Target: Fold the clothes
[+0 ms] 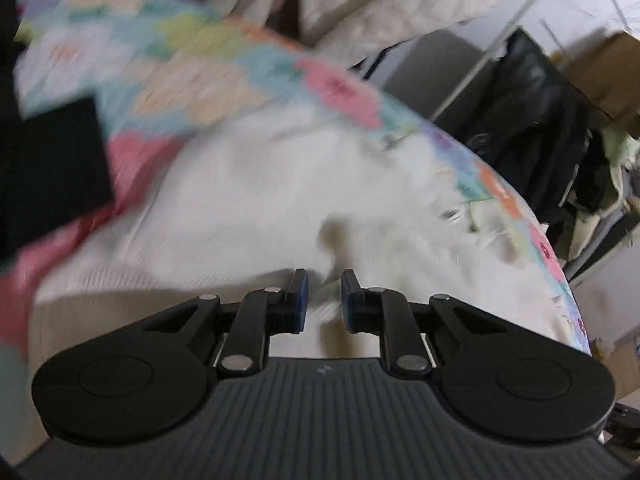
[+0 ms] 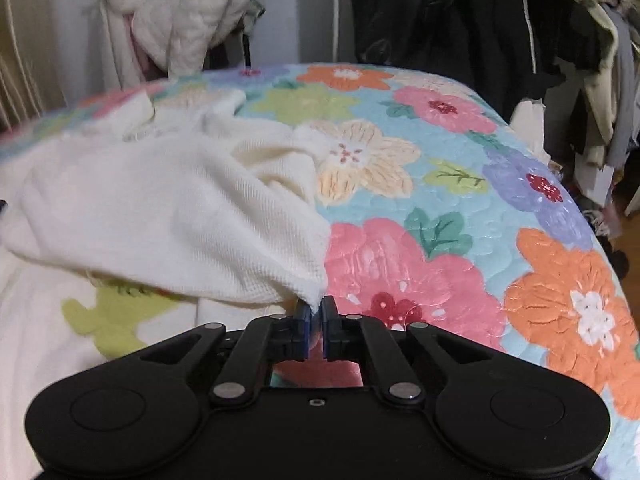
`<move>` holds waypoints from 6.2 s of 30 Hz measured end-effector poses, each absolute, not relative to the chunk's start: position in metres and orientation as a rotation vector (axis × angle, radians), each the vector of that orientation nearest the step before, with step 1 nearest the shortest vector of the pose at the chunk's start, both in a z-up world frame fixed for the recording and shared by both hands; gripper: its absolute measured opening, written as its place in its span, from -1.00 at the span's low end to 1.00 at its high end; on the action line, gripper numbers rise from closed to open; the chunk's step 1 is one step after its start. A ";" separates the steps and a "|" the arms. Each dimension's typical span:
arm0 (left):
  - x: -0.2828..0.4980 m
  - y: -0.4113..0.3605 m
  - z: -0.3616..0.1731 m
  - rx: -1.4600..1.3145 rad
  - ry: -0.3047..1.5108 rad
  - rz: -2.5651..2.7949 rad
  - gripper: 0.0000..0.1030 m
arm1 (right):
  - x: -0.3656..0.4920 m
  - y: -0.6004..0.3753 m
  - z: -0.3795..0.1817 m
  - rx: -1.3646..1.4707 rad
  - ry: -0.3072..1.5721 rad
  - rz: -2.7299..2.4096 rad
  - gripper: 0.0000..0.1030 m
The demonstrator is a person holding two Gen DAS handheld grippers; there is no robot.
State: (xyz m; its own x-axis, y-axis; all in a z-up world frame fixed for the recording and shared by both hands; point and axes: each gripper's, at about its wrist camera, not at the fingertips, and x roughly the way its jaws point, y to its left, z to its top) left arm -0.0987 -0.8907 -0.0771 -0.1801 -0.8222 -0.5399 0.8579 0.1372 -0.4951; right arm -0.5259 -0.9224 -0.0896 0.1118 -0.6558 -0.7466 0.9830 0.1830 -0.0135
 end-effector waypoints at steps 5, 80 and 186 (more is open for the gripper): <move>-0.083 -0.883 -0.092 -0.040 0.998 -1.449 -0.33 | -0.526 -0.922 -0.088 0.579 0.700 -1.293 -0.80; -0.056 -0.537 -0.086 0.235 1.129 -1.124 0.53 | -0.326 -0.605 -0.055 0.140 1.195 -0.764 0.42; -0.045 -0.809 -0.080 0.144 0.917 -1.306 0.19 | -0.535 -0.849 -0.085 1.179 -0.017 -1.261 0.37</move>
State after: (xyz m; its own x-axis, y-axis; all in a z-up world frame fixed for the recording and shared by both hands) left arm -0.0450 -0.8089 -0.0799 -0.0229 -0.7615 -0.6477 0.8676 0.3068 -0.3914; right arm -0.5349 -0.8488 -0.0847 0.3841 -0.7295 -0.5660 0.7138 -0.1543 0.6831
